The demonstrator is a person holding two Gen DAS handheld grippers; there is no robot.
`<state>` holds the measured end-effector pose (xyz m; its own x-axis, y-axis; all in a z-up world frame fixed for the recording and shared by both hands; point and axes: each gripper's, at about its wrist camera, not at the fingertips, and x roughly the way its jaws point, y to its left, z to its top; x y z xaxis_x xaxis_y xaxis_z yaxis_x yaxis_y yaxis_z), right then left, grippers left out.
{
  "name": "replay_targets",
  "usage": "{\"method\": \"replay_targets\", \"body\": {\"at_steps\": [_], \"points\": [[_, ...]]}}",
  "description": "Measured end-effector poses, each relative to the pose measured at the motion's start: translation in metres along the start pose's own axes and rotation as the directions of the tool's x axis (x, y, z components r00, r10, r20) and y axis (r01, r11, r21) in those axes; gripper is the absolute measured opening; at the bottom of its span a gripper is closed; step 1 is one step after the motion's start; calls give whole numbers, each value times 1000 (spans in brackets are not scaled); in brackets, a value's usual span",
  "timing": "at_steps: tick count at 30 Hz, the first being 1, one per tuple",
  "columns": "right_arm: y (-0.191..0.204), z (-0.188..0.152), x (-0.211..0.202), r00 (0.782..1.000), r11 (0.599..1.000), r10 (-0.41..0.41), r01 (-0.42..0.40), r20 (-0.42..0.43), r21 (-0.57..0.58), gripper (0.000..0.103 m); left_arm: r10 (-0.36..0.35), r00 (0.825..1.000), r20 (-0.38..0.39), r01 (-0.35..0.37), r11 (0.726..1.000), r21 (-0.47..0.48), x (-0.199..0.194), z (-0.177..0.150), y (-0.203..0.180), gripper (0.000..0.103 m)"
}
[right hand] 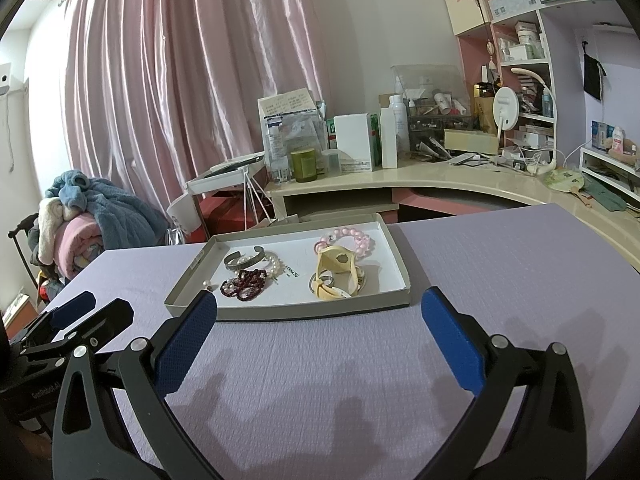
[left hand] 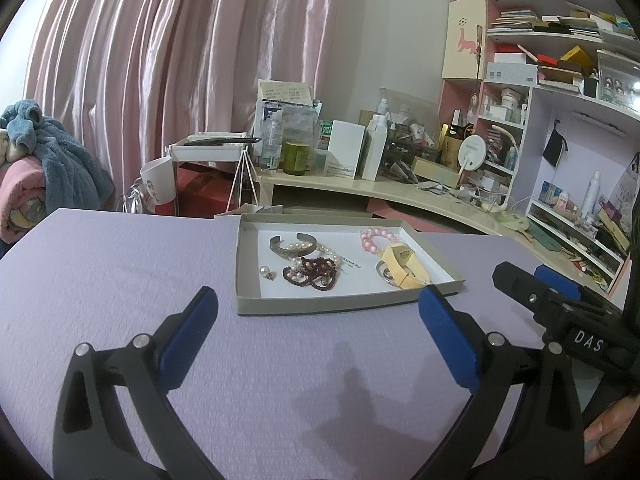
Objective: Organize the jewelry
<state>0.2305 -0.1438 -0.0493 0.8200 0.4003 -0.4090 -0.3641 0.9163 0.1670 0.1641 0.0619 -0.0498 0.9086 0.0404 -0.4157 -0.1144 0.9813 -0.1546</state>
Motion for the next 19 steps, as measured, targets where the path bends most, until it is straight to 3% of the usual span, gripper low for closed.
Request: {"method": "replay_targets", "body": {"at_steps": [19], "points": [[-1, -1, 0, 1000, 1000, 1, -1, -1, 0, 102, -5, 1000, -4, 5, 1000, 9, 5, 7, 11, 100]]}}
